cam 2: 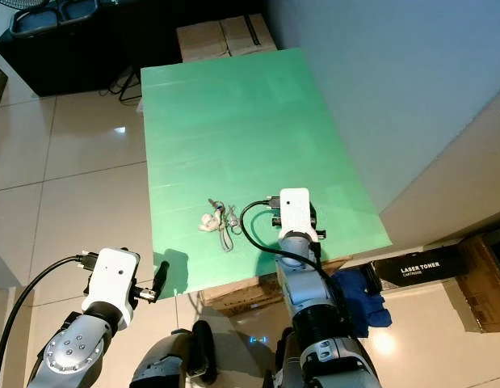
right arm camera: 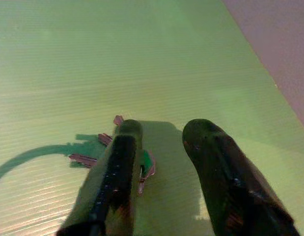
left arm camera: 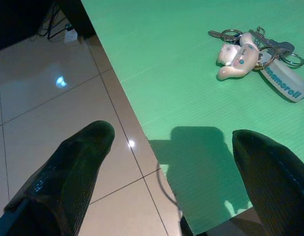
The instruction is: Hang keys on a hook
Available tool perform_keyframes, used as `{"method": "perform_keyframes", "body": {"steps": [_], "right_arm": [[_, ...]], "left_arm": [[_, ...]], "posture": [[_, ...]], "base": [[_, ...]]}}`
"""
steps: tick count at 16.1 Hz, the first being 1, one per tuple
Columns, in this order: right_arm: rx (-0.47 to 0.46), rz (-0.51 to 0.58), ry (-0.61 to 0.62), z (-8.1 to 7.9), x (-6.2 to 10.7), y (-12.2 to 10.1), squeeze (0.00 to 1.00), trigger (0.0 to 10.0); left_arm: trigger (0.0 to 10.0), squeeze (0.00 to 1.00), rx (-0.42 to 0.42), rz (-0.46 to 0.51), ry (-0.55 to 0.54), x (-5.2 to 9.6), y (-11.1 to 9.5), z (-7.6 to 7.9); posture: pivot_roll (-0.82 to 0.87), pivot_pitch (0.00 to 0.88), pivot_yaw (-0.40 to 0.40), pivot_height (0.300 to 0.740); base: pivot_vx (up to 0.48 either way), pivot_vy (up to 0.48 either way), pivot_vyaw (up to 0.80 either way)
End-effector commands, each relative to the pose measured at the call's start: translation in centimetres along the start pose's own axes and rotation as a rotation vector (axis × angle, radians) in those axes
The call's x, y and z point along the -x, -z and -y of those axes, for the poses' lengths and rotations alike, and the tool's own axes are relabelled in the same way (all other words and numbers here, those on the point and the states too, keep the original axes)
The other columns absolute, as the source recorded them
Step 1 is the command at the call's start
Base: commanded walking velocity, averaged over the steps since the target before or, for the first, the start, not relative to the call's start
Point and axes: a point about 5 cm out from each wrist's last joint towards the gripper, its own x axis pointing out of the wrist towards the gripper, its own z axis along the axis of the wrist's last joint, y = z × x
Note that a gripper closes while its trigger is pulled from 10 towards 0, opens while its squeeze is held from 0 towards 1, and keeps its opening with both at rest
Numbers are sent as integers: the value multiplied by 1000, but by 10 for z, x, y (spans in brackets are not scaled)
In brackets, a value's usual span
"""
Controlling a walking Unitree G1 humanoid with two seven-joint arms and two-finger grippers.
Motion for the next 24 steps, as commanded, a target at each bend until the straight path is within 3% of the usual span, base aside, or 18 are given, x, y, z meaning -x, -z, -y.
{"method": "perform_keyframes", "body": {"steps": [1, 2, 3, 6, 12, 24], "right_arm": [[-1, -33, -15, -3, 2, 8, 996, 10000], [0, -37, -16, -3, 1, 8, 996, 10000], [-19, -38, -27, -3, 0, 8, 0, 10000], [-21, 10, -60, -4, -5, 3, 0, 10000], [-27, -14, -67, -4, -12, 5, 0, 10000], [-14, -48, -74, -19, 3, 23, 0, 10000]], "left_arm": [[10000, 0, -4, -26, 6, 2, 6, 0], [10000, 0, -5, -26, 6, 2, 6, 0], [10000, 0, -4, -25, 6, 2, 5, 0], [10000, 0, -5, -25, 5, 3, 5, 1], [10000, 0, -6, -27, -5, 8, 6, -2], [10000, 0, 0, -30, -7, 8, 6, -1]], "posture": [[-37, 260, 106, 740], [-35, 260, 106, 740], [-34, 261, 106, 740], [-29, 265, 109, 740], [-12, 271, 104, 740], [-16, 282, 98, 740]], "base": [[0, 0, 0], [0, 0, 0], [0, 0, 0], [0, 0, 0], [0, 0, 0], [0, 0, 0]]}}
